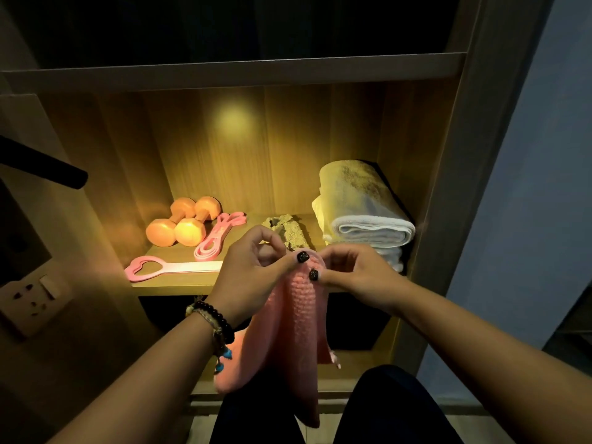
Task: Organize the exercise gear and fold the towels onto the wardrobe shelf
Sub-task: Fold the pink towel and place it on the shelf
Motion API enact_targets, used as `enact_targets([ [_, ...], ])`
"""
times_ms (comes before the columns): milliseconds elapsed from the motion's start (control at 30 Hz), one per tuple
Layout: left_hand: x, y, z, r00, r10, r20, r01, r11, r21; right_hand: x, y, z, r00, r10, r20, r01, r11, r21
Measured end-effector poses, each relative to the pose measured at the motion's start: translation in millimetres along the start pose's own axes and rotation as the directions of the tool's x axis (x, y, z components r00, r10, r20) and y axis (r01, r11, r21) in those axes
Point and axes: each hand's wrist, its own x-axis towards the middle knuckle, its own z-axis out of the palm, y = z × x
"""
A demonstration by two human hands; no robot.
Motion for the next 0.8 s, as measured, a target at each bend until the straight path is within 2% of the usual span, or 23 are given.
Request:
enact_targets([
  [167, -7, -14, -1, 0.997, -0.073, -0.010, 0.072, 0.993, -0.091, 7, -4, 1, 0.996, -0.006, -0.088, 0.009, 0.999, 0.035],
  [300, -17, -40, 8, 0.994, -0.108, 0.000, 0.108, 0.994, -0.031, 16, -14, -8, 0.976, -0.068, -0.209, 0.047, 0.994, -0.103],
  [433, -24, -54, 19, 0.984, -0.173, -0.036, 0.173, 0.985, -0.022, 25, -26, -19, 0.971, -0.070, -0.228, 0.019, 0.976, -0.219],
  [567, -27, -74, 27, 0.990, -0.068, -0.125, 0.089, 0.982, 0.169, 43, -25, -22, 0.974, -0.062, -0.219, -0.010, 0.950, -0.313],
  [800, -32, -103, 29, 0.995, -0.060, -0.080, 0.083, 0.944, 0.318, 62, -34, -20, 0.977, -0.040, -0.210, -0.026, 0.953, -0.300],
])
